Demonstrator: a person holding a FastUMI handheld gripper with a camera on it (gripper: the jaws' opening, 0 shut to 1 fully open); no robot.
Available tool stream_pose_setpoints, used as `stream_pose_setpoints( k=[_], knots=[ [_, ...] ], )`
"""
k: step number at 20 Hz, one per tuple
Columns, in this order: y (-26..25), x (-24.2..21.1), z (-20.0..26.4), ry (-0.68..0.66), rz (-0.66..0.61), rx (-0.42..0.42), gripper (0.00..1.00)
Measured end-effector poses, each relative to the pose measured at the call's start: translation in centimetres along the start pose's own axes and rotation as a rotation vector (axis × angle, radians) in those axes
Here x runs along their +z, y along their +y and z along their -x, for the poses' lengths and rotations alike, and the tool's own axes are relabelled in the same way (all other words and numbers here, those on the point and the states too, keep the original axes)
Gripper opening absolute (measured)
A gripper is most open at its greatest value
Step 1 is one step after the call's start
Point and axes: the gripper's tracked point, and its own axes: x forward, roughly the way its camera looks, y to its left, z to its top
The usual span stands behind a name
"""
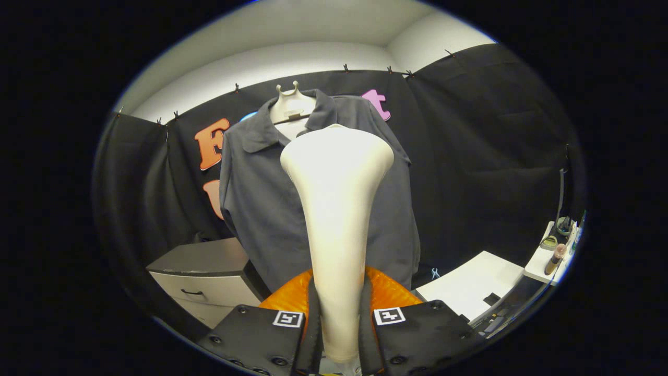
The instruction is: Iron the clothes twice with a garment steamer, once on the left side and once on the right side.
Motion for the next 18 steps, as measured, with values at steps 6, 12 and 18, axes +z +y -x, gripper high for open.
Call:
stream_pose_setpoints(
  k=[6, 12, 18],
  knots=[
    [0.8, 3.6, 3.3, -0.115, 0.066, -0.014, 0.35],
    [1.2, 4.9, 4.0, -0.146, 0.081, -0.017, 0.35],
    [1.6, 5.0, 4.1, -0.153, 0.086, -0.012, 0.35]
  ],
)
